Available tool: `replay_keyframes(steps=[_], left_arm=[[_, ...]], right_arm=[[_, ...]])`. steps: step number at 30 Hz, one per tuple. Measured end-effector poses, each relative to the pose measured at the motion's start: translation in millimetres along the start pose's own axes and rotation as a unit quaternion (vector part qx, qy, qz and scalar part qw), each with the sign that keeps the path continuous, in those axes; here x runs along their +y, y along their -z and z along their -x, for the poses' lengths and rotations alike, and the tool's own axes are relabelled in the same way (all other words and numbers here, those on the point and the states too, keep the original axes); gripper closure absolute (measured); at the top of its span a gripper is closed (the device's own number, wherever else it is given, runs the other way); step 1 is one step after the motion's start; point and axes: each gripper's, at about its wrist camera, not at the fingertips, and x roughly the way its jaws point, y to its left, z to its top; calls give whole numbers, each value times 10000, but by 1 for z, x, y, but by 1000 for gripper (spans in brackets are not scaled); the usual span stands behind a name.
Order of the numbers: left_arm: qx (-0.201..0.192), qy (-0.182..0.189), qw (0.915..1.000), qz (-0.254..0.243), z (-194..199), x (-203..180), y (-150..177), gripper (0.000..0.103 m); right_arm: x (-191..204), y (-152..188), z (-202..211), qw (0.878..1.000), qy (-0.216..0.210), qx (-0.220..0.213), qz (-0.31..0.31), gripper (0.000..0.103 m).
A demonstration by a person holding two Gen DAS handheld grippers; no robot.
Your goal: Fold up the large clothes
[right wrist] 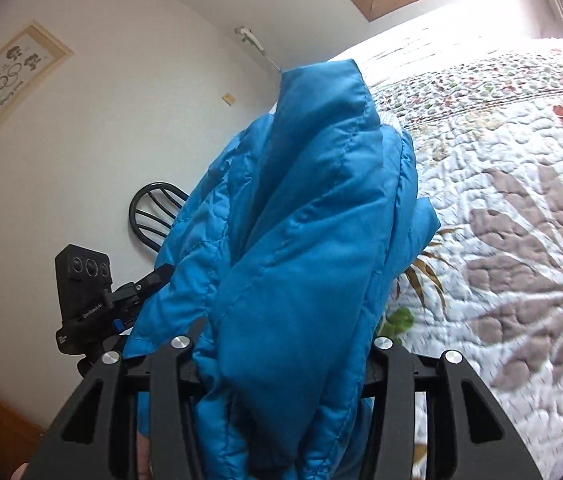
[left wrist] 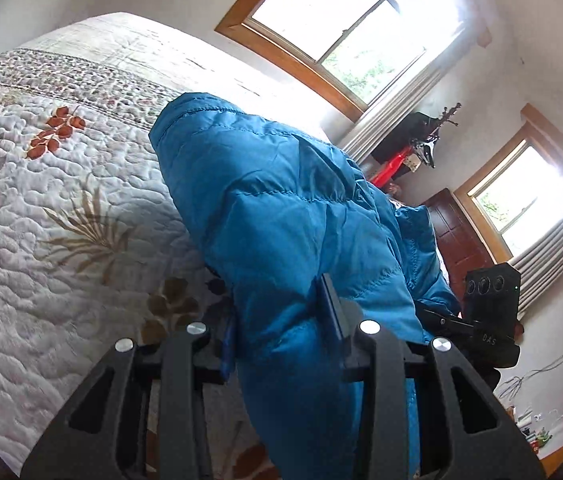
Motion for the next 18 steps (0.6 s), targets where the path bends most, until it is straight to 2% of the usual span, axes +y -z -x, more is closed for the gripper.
replay_keyframes(steps=[5, 8, 10, 15, 18], left_arm=[[29, -70, 9997, 218, -14, 43, -12, 67], [151, 87, 9993, 330, -21, 61, -12, 62], [133, 21, 9996, 255, -20, 58, -12, 60], [76, -311, 9992, 218, -1, 49, -5, 54], [-190, -721, 9972, 94, 25, 35, 4, 54]], right_arm=[[-17, -10, -45, 9999, -70, 85, -101, 55], [-27, -9, -52, 9994, -211, 160, -209, 51], [-31, -8, -54, 9990, -226, 206, -323, 43], [-23, 5, -27, 9995, 73, 220, -221, 37], [-14, 13, -1, 9996, 251, 99, -122, 36]])
